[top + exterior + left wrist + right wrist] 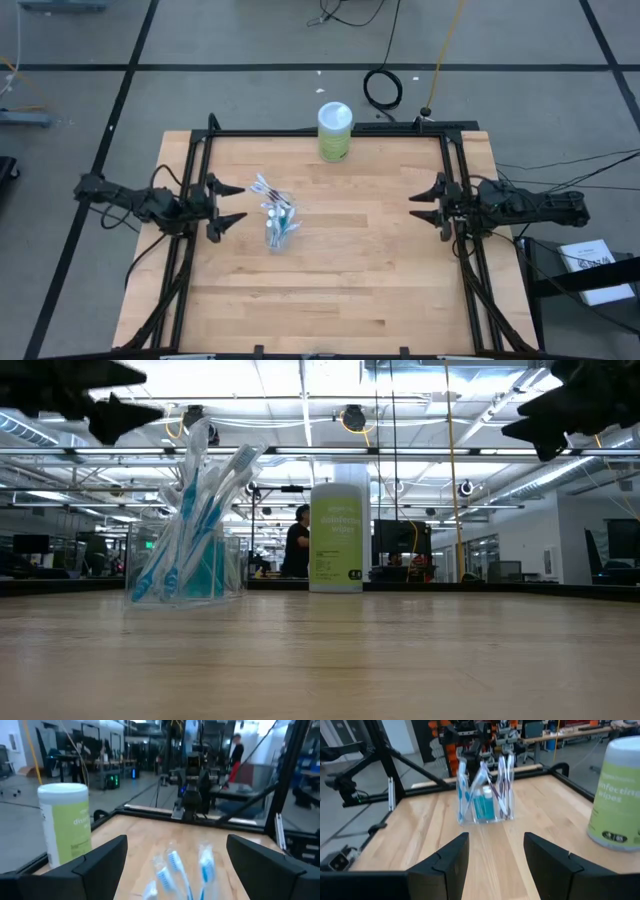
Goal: Pick & Place toothbrushing station
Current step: Return to Home Position
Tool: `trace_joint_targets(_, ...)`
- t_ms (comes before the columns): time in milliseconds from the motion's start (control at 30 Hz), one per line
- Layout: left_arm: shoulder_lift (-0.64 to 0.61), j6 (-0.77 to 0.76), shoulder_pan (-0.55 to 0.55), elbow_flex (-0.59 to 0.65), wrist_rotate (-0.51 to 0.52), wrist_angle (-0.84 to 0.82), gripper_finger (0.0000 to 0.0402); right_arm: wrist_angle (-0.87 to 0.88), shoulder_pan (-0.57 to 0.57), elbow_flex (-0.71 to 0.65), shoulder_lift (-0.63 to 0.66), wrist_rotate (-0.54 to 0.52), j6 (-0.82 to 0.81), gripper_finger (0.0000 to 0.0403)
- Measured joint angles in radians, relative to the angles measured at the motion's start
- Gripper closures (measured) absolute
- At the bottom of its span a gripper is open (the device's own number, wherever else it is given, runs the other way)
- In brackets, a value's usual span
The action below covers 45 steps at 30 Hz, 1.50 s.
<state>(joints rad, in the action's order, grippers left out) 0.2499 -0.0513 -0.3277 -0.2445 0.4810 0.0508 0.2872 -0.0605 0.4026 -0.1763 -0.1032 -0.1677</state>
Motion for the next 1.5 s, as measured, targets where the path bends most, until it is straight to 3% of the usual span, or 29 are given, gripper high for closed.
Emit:
trace_joint_targets(267, -0.219, -0.031, 0.069, 0.228, -0.073, 0.08, 0.0057, 0.041, 0.0, -0.018, 0.105, 0.002, 0.041, 0.0222)
trace_joint_targets(400, -0.238, -0.042, 0.087, 0.229, -0.091, 0.029, 0.0057, -0.014, 0.0, -0.098, 0.174, 0.001, 0.059, 0.0222)
trace_joint_targets(667, -0.238, -0.013, 0.093, 0.229, -0.143, 0.026, 0.0057, -0.223, 0.0, -0.279, 0.174, 0.036, -0.003, 0.0222)
trace_joint_targets(900, -0.237, -0.004, 0.093, 0.228, -0.141, 0.007, 0.0057, -0.425, 0.0, -0.383, 0.174, 0.127, 0.032, 0.0222)
trace_joint_targets(1500, -0.236, 0.004, 0.092, 0.228, -0.14, 0.017, 0.0057, -0.342, 0.0, -0.387, 0.141, 0.131, 0.042, 0.0222)
